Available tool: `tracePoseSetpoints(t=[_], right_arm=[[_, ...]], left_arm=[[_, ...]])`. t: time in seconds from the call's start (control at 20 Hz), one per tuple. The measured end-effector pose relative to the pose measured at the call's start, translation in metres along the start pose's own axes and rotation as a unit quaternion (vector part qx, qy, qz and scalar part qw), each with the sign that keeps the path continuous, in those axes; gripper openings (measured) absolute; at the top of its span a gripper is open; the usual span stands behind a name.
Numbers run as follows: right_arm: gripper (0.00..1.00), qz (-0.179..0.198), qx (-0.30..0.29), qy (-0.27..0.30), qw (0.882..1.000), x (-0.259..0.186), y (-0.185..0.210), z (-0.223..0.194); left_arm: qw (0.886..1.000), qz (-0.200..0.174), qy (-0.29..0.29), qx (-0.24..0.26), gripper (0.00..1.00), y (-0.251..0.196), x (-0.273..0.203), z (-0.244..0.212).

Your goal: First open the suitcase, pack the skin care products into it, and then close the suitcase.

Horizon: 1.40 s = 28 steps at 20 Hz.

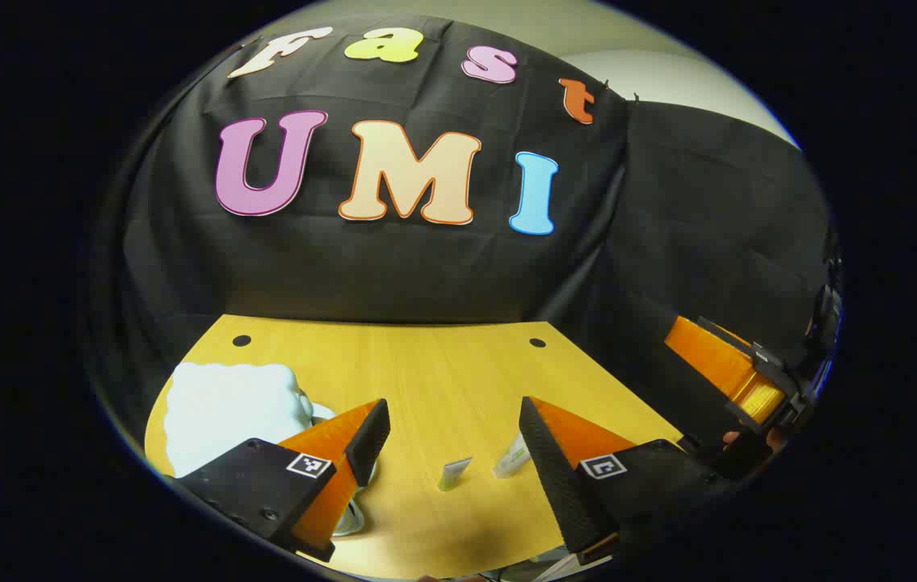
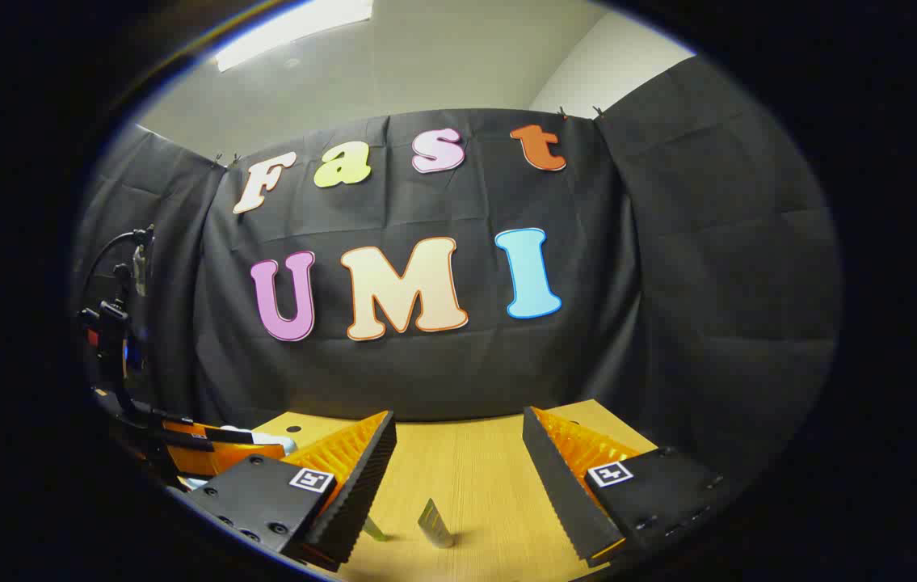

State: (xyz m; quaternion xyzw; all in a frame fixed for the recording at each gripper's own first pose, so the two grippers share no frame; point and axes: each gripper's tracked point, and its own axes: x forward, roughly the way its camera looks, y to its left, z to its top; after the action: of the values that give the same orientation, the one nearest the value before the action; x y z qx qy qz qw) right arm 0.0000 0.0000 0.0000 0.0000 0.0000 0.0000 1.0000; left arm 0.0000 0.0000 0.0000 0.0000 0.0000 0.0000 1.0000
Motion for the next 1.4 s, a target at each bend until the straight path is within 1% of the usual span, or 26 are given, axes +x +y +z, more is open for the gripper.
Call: tracePoseSetpoints(t=[0.05,0.25,0.45,0.6,0.8,0.85,1.0,1.15,1.25,1.4], right_arm=[[0.98,0.001,0.0,0.0,1.0,0.001,0.0,-0.001],[0.98,0.009,0.003,-0.001,1.0,0.007,0.004,-0.002],[0.98,0.02,0.008,0.005,1.0,0.013,0.009,-0.006],[0.98,0.023,0.005,0.005,1.0,0.013,0.01,-0.006],[0.98,0.02,-0.004,0.008,1.0,0.01,0.006,-0.01],[0.98,0.017,-0.004,0.01,1.0,0.009,0.003,-0.011],[0.98,0.008,-0.004,0.015,1.0,0.003,-0.003,-0.015],[0.98,0.0,-0.01,0.018,1.0,-0.001,-0.009,-0.017],[0.98,-0.005,-0.015,0.019,1.0,-0.003,-0.014,-0.018],[0.98,-0.012,-0.016,0.022,1.0,-0.006,-0.02,-0.018]], left_arm=[[1.0,0.007,0.003,0.004,0.96,0.003,0.001,0.0],[1.0,0.017,0.005,0.007,0.95,0.009,0.004,0.002],[0.999,0.027,0.023,-0.003,0.95,0.019,0.012,-0.003],[0.998,0.034,0.048,-0.021,0.95,0.031,0.021,-0.008],[0.993,0.035,0.083,-0.072,0.95,0.05,0.037,-0.007],[0.991,0.038,0.097,-0.084,0.95,0.059,0.041,-0.007],[0.983,0.05,0.144,-0.099,0.96,0.082,0.054,-0.011],[0.969,0.059,0.203,-0.129,0.96,0.1,0.066,-0.027],[0.958,0.065,0.244,-0.138,0.96,0.109,0.074,-0.04],[0.946,0.072,0.276,-0.156,0.96,0.115,0.085,-0.055]])
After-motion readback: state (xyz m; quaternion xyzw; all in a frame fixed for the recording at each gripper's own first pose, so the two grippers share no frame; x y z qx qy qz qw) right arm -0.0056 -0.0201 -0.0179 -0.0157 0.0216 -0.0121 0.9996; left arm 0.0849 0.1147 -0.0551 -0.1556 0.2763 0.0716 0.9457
